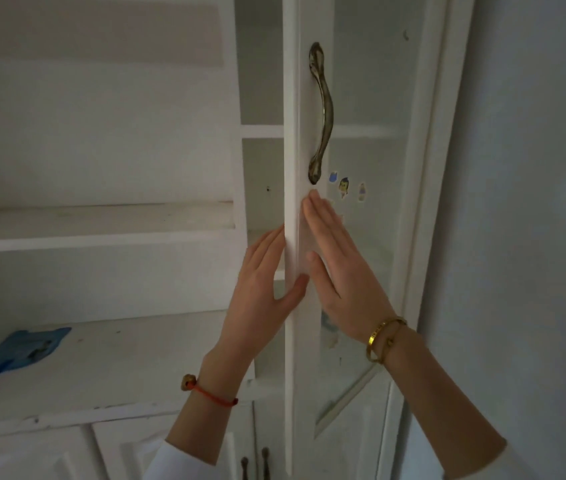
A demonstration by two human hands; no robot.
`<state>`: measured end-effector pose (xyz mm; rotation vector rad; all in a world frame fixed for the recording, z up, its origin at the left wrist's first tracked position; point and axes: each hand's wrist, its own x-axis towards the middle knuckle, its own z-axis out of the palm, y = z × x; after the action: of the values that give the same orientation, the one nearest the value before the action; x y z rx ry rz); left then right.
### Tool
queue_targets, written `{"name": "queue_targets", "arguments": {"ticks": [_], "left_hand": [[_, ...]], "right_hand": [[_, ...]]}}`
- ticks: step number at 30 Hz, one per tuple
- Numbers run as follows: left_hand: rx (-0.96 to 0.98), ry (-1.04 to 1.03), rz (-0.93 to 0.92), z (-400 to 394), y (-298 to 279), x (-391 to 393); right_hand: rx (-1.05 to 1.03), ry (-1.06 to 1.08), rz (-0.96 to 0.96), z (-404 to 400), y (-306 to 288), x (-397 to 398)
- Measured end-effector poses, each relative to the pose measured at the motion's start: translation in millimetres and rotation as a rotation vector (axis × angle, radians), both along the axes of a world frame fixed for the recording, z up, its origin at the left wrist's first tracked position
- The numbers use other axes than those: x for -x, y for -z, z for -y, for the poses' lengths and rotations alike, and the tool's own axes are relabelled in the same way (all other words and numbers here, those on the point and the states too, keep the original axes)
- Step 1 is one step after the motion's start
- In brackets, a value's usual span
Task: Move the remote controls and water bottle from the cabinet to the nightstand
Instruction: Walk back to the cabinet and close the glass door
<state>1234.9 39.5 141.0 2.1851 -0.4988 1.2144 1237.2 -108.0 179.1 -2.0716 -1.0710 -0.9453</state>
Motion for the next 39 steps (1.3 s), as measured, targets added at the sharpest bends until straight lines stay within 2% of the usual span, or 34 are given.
{"name": "queue_targets", "arguments": {"ticks": [12, 19, 39], "left_hand": [[0.025, -0.174, 0.008, -80.6, 4.6, -85.7], [0.011, -0.238, 0.054, -98.2, 4.5, -128.0], [0.009, -0.288, 0.273, -106.4, 10.4, -168.3]], "right_hand": [[0.141, 0.16, 0.136, -82.4, 3.4, -99.6], [0.18, 0.294, 0.134, -110.5, 4.8, -136.9], [0.202, 0.441, 0.129, -131.3, 9.0, -171.7]]}}
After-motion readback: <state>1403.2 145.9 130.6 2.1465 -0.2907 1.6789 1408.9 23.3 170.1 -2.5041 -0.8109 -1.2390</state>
